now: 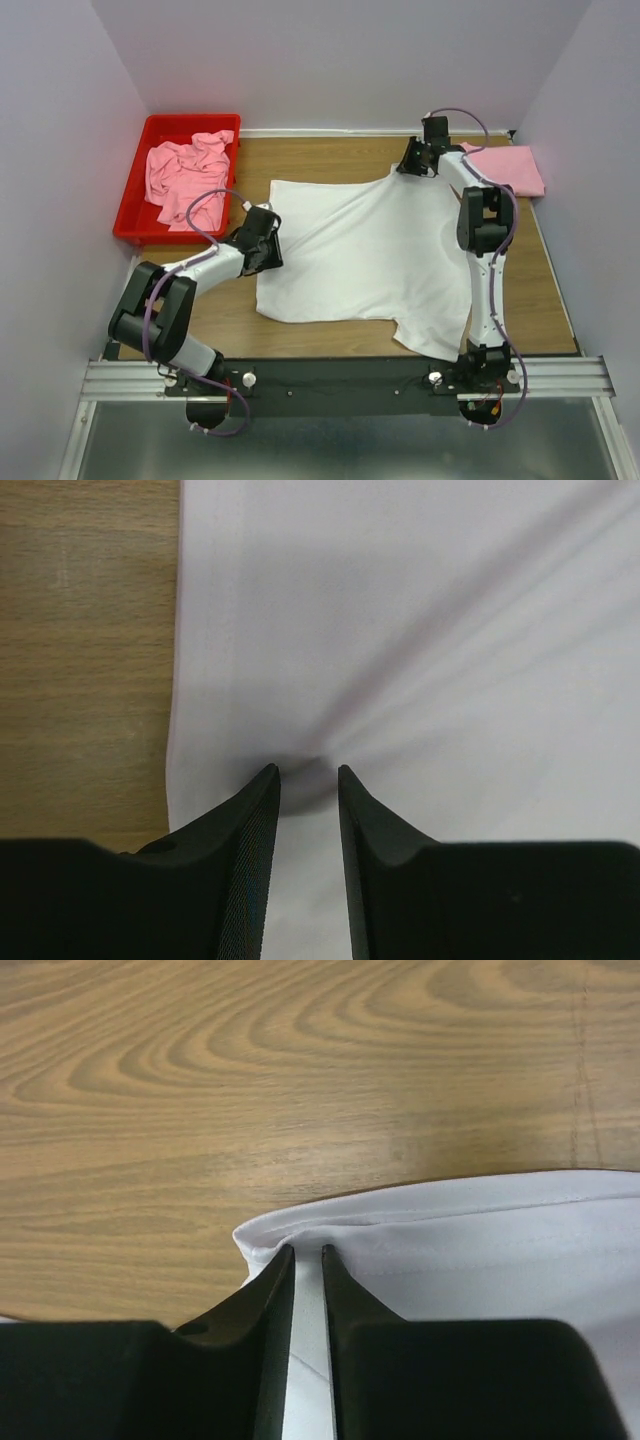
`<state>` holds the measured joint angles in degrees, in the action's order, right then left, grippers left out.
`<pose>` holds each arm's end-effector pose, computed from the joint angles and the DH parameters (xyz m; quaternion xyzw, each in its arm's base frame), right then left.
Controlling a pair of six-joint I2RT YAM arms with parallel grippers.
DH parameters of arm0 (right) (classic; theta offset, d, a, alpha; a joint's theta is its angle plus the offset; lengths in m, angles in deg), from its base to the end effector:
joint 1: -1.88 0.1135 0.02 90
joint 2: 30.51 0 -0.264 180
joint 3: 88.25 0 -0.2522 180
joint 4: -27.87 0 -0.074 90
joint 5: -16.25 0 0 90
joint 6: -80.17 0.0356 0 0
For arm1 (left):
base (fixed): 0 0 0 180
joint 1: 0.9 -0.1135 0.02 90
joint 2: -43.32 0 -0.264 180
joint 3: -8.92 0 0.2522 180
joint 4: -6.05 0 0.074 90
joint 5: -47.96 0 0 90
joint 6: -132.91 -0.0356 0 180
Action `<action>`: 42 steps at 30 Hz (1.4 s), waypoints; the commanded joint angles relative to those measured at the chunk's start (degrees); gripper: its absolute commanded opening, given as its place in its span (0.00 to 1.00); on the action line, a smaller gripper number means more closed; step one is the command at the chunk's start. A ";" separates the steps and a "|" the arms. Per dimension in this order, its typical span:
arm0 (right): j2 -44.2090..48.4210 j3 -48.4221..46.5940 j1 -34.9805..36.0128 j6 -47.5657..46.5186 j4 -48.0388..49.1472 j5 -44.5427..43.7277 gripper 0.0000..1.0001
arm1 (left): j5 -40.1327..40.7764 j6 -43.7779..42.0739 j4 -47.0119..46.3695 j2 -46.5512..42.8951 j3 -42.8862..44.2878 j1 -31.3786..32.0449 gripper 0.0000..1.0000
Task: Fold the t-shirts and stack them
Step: Flatten the tshirt out, then fold the tshirt
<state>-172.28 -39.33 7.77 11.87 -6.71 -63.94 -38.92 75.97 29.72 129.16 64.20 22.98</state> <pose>0.5484 0.0627 0.1526 0.0945 0.9171 0.1672 0.3493 0.2587 -0.1124 0.1597 -0.0845 0.9476 -0.1236 0.2822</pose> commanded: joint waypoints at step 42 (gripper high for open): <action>31.21 33.29 -6.95 -8.60 0.78 -3.65 0.60 | 4.17 -15.83 11.09 45.99 61.48 -11.31 0.62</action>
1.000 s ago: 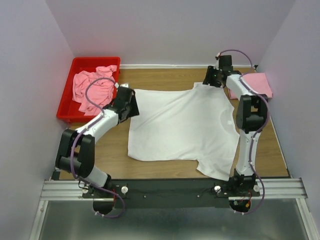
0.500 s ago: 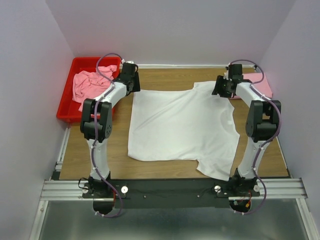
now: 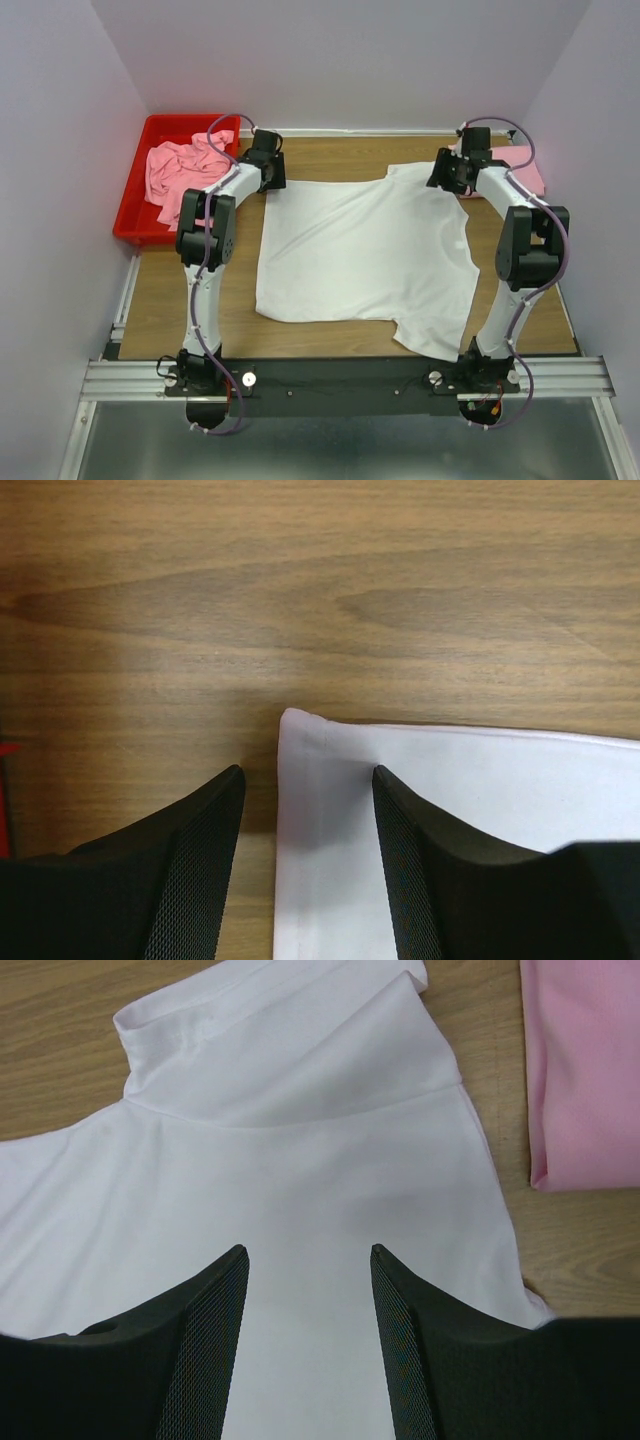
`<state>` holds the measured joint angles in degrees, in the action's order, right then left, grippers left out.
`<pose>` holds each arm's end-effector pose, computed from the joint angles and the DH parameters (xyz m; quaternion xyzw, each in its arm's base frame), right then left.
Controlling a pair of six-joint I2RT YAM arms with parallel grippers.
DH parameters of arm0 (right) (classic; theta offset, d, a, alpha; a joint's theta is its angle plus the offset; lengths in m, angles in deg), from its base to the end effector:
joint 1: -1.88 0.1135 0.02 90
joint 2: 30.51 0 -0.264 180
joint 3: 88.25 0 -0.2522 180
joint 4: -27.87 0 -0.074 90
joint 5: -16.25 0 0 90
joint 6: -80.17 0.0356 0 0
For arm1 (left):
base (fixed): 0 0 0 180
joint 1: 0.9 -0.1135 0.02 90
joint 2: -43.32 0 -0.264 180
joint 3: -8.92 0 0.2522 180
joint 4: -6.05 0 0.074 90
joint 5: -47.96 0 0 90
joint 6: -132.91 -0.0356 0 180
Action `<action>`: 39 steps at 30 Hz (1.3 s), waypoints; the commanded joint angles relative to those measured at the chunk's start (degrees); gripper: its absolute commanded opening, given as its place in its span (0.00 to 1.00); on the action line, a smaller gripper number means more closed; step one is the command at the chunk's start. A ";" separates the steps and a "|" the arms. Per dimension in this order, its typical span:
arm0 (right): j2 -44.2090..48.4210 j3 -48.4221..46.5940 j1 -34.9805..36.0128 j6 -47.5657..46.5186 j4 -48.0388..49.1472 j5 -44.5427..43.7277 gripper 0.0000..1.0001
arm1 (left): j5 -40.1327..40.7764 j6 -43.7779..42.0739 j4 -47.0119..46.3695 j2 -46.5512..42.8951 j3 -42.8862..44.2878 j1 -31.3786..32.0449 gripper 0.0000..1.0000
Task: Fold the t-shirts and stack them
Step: Fold the tshirt
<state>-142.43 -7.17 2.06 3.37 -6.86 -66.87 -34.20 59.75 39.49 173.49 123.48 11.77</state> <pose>0.4378 0.0056 0.2208 0.0841 0.9275 0.0975 0.3509 0.4936 -0.1060 0.1648 -0.0579 0.9331 -0.0269 0.3538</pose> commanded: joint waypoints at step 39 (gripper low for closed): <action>-16.39 -13.62 -5.64 -12.04 4.71 5.60 0.54 | 4.47 -2.60 3.61 3.42 4.68 -0.54 0.00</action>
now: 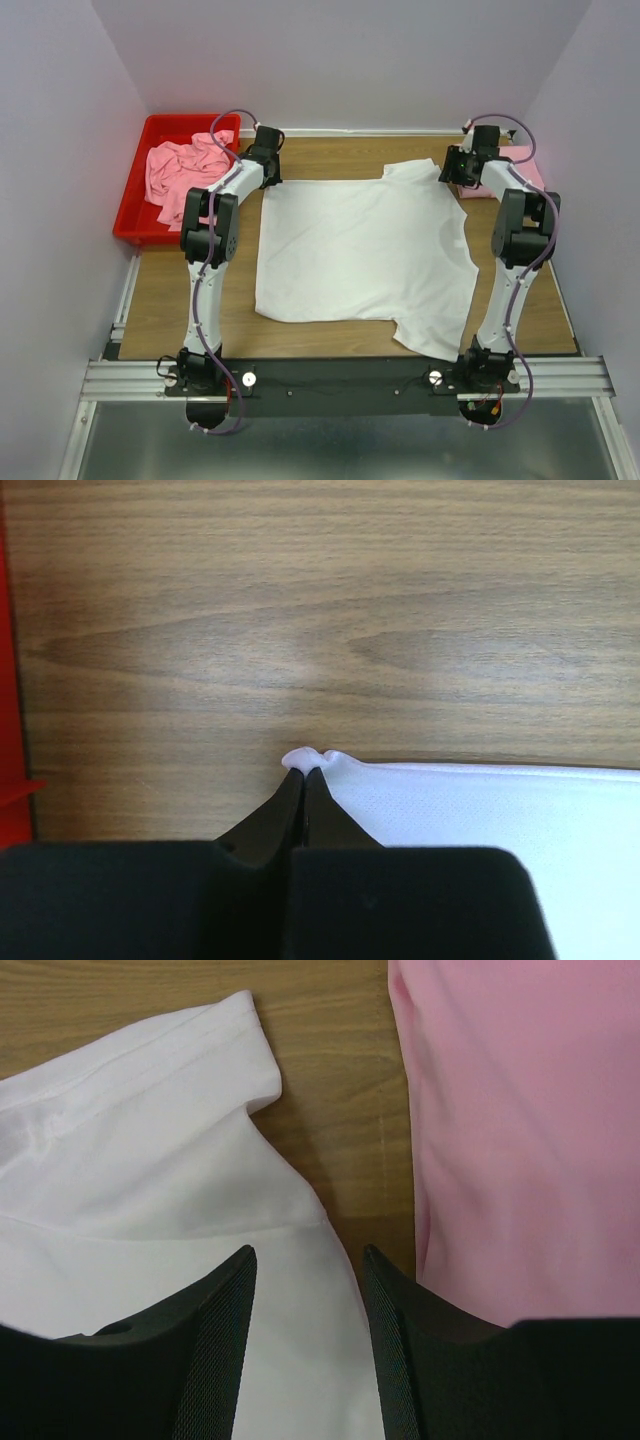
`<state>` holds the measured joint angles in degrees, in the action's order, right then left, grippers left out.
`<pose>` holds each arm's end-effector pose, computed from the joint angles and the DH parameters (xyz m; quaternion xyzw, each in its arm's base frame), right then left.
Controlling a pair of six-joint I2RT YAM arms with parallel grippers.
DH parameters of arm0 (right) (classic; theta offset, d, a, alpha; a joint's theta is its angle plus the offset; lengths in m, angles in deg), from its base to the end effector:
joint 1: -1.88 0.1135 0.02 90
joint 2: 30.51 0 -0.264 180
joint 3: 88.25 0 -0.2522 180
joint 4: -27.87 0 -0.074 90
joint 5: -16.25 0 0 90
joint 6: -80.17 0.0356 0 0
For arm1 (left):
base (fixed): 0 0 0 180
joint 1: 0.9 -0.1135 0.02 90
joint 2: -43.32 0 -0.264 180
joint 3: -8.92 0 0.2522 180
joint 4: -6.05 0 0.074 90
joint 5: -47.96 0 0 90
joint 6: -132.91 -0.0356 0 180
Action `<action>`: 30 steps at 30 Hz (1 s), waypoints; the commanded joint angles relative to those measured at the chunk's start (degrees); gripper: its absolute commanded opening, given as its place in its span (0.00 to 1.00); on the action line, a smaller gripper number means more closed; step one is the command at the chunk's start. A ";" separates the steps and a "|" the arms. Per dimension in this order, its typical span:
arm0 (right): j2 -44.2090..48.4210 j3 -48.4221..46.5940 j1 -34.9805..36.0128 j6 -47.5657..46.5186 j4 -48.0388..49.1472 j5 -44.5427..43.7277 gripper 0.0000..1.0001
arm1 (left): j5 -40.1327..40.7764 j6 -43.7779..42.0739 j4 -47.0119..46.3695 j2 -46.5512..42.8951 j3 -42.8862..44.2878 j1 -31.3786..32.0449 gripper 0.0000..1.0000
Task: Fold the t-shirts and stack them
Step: Fold the tshirt
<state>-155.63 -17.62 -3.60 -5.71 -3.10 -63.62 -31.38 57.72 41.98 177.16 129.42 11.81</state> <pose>0.4877 -0.0405 0.1816 0.0450 0.9254 0.0777 0.3683 0.5081 -0.1078 0.1631 -0.0494 0.9327 0.0022 0.3573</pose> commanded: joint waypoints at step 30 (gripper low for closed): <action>-3.74 -6.08 -0.50 -4.74 0.95 7.72 0.01 | 3.05 -2.06 0.85 -5.95 -2.50 -2.60 0.00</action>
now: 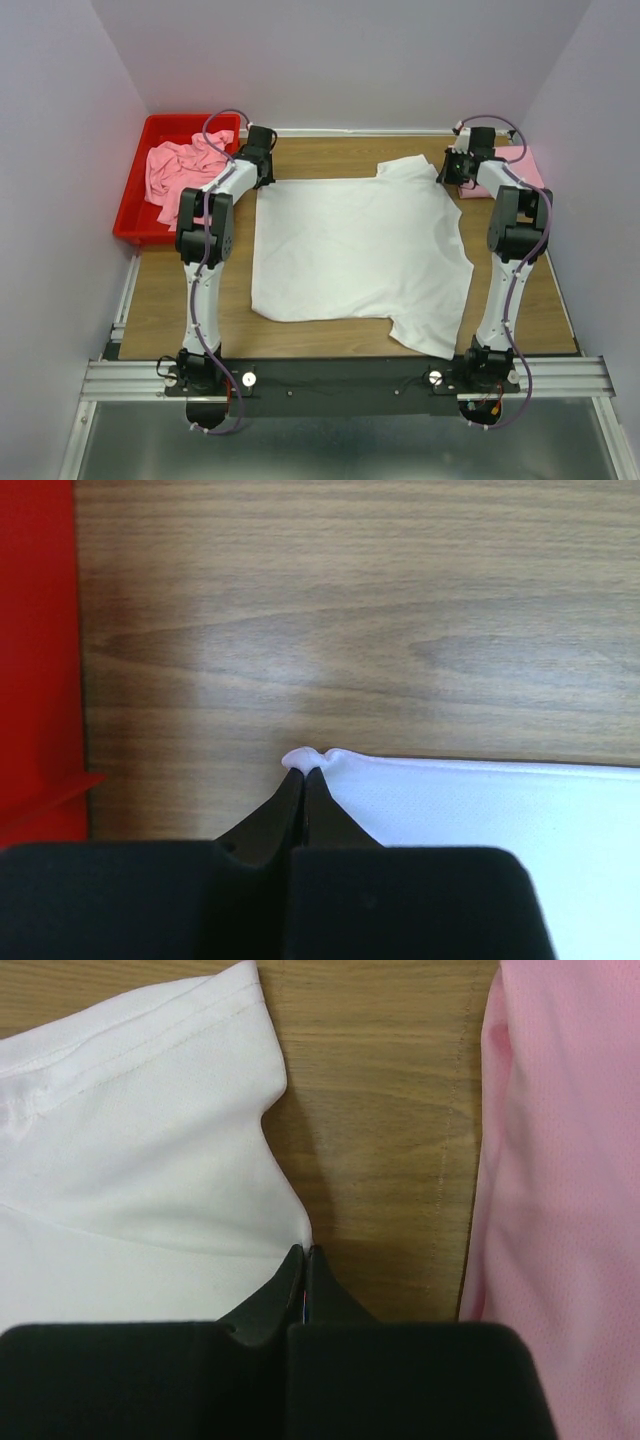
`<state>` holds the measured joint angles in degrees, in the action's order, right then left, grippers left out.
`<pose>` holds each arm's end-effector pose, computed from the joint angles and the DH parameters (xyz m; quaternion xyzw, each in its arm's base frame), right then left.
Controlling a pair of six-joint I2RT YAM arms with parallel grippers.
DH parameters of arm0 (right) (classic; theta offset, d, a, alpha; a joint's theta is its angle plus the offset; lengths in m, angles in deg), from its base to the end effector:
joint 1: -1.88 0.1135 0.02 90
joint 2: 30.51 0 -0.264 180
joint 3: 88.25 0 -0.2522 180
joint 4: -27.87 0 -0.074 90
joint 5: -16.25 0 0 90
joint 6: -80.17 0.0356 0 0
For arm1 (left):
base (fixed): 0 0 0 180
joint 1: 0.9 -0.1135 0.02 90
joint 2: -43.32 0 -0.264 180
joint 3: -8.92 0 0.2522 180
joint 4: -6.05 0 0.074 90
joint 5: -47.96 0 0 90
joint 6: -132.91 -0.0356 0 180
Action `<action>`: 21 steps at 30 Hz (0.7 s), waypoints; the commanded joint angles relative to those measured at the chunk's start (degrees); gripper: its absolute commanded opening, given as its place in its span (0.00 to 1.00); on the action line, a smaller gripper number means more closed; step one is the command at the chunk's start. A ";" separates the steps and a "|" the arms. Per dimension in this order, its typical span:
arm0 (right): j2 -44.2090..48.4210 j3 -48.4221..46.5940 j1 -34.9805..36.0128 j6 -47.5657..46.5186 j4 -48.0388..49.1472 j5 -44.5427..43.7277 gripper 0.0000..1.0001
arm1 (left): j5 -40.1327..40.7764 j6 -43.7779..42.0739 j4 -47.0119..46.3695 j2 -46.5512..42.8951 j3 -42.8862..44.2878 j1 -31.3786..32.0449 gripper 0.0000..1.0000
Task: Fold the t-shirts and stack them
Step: Fold the tshirt
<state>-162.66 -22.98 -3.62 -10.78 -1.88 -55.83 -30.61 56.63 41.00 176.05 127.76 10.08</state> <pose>0.5098 -0.0381 0.1546 -0.0203 0.9211 0.1245 0.3683 0.5075 -0.0913 0.1649 -0.0573 0.9304 0.0163 0.3616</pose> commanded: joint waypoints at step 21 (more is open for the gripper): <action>23.96 19.75 -0.39 4.20 -0.18 -5.52 0.01 | -1.83 1.49 -0.62 -21.36 -19.55 -1.05 0.00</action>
<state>-142.23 -7.22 -3.60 -8.31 -1.66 -58.11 -31.05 57.02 40.63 158.08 111.00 9.58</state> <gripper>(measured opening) 0.012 0.008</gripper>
